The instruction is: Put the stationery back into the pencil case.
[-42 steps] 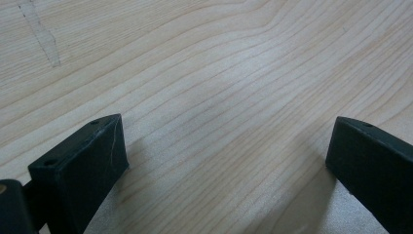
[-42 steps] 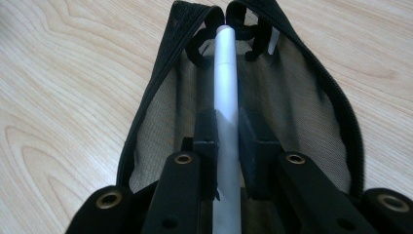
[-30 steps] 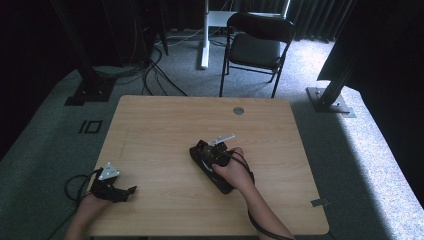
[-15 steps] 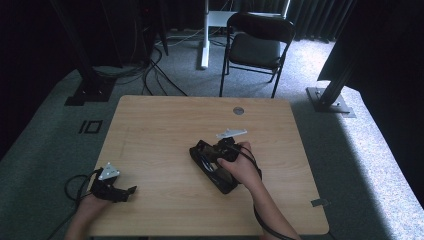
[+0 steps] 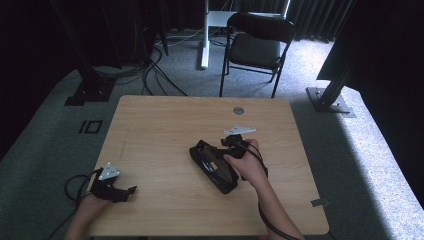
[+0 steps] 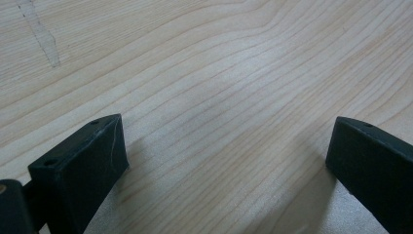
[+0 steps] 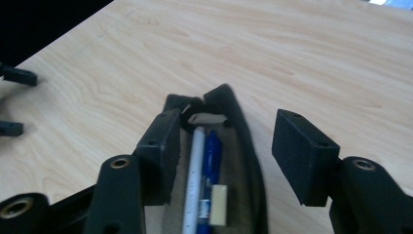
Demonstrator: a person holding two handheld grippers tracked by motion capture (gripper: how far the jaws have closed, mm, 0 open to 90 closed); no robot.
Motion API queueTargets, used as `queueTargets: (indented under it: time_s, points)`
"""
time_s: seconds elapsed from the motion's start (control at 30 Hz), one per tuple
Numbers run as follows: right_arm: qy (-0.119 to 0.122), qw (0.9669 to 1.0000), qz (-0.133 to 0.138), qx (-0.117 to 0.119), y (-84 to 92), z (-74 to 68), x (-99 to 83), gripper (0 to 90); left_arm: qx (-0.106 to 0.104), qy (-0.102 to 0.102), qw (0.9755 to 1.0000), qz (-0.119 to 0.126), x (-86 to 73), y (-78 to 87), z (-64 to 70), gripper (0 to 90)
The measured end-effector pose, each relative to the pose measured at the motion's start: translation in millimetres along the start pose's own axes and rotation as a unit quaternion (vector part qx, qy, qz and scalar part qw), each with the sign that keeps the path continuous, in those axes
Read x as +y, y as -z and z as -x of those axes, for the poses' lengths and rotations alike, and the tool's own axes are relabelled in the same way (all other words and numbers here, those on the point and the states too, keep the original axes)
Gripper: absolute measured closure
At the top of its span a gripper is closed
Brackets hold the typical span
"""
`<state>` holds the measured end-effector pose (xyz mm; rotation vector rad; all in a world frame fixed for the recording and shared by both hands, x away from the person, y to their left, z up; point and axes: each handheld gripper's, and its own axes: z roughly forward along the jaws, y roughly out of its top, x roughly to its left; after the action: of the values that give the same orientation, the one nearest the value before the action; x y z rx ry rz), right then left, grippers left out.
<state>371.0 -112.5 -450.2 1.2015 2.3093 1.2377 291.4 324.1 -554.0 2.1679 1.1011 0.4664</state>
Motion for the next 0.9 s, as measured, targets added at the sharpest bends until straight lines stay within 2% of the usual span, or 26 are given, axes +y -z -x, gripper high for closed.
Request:
queueTargets:
  time_s: [0.13, 0.5, 0.53, 0.9]
  points:
    - [-0.006, 0.9999, 0.010, -0.011, 4.1, 7.0, -1.1, 40.0, 0.000, 0.000, 1.0000, 0.000, 0.0, 0.0, 0.0, 1.6]
    - [-0.017, 0.9991, 0.016, -0.036, 12.0, 27.6, -11.3, 33.8, 0.000, 0.000, 1.0000, 0.000, 0.0, 0.0, 0.0, 1.6]
    - [-0.021, 0.9987, 0.021, -0.042, 14.7, 33.8, -14.7, 32.8, 0.000, 0.000, 1.0000, 0.000, 0.0, 0.0, 0.0, 1.6]
    - [-0.038, 0.9966, 0.023, -0.069, 22.6, 57.2, -35.8, 29.5, 0.000, 0.000, 1.0000, 0.000, 0.0, 0.0, 0.1, 1.6]
